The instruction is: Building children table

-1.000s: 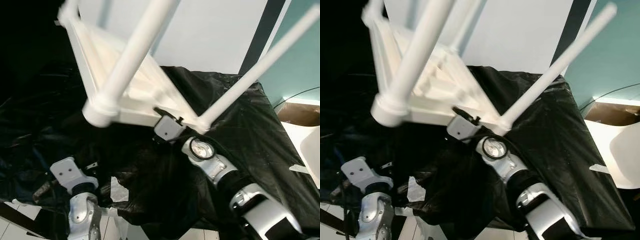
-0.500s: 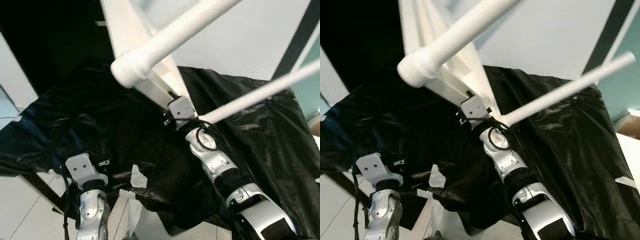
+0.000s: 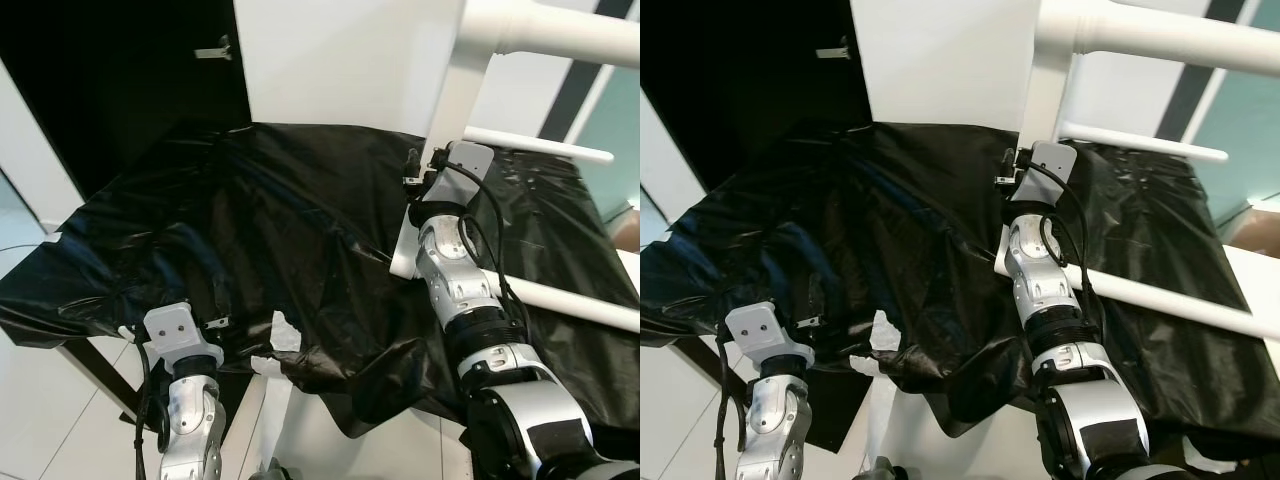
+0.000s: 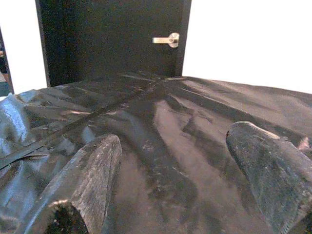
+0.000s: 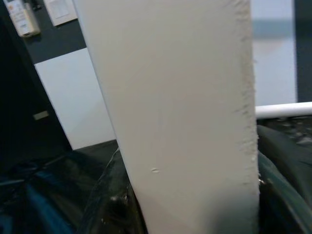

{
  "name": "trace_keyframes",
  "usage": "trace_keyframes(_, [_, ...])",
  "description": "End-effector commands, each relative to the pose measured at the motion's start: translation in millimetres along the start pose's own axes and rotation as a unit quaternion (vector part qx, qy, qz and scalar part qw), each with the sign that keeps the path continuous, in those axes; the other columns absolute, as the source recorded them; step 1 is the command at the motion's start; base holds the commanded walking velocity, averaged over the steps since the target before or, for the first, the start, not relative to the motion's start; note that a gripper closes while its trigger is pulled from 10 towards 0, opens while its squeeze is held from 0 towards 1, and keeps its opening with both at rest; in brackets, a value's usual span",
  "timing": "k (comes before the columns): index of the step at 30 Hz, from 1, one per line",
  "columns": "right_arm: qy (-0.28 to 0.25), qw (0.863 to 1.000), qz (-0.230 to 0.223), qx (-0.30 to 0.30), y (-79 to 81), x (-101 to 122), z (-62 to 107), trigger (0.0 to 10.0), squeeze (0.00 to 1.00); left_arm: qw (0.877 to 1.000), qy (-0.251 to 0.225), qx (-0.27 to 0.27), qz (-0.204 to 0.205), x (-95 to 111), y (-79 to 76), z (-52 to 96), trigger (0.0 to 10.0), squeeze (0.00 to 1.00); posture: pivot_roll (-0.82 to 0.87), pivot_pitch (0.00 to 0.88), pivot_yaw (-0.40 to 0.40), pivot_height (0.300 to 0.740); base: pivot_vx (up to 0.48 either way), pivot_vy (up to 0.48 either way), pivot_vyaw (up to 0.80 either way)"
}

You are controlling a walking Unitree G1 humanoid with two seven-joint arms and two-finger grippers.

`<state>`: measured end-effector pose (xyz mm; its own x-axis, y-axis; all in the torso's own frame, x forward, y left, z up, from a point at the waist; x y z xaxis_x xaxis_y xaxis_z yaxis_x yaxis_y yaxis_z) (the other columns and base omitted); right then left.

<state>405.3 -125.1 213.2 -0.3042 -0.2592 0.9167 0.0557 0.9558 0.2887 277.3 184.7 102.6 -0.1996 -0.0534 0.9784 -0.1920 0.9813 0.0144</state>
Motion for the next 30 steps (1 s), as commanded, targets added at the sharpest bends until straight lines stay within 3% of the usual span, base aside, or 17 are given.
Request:
trace_keyframes(1, [-0.003,0.999,-0.035,0.01,8.7,7,-4.0,0.0,0.0,1.0,0.002,-0.022,-0.009,-3,-3.1,1.7,10.0,0.0,0.11,0.0,0.026,0.74,0.0,0.0,0.0])
trace_keyframes(5, [0.017,0.999,-0.026,0.03,16.6,0,-5.0,0.0,0.0,0.999,0.0,-0.029,-0.014,-4,-5.7,0.8,10.0,0.0,0.11,0.0,0.029,0.74,0.0,0.0,0.0])
trace_keyframes(9, [0.018,1.0,-0.014,0.015,10.0,3,-13.2,0.0,0.0,0.999,-0.009,-0.043,-0.025,-1,-10.7,-1.6,10.0,0.0,0.11,0.0,0.033,0.74,0.0,0.0,0.0])
trace_keyframes(22, [0.022,1.0,-0.018,0.005,6.0,3,-17.3,0.0,0.0,0.999,-0.006,-0.041,-0.023,-2,-7.6,-1.6,10.0,0.0,0.12,0.0,0.039,0.74,0.0,0.0,0.0])
trace_keyframes(28, [0.094,0.99,-0.068,0.083,27.6,-20,-10.0,0.0,0.0,0.998,-0.003,-0.053,-0.02,-4,-13.1,-1.3,10.0,0.0,0.12,0.0,0.042,0.74,0.0,0.0,0.0])
trace_keyframes(30, [0.15,0.97,-0.074,0.178,55.6,-38,5.2,0.0,0.0,0.998,-0.002,-0.059,-0.022,-5,-15.3,-0.4,10.0,0.0,0.12,0.0,0.042,0.74,0.0,0.0,0.0])
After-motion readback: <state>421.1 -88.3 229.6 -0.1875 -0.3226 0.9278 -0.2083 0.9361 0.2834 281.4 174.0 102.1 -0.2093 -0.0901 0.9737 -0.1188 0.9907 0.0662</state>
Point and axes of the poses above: a point about 5 cm out from each wrist's last joint towards the gripper, its own z axis pointing back from the gripper into the wrist, its own x axis along the axis of the wrist's last joint, y = z × x, the point moved 3 cm from there along -z, pointing out of the wrist towards the gripper, and after that the axes turned 8 degrees about -z, right-handed, at the moved point
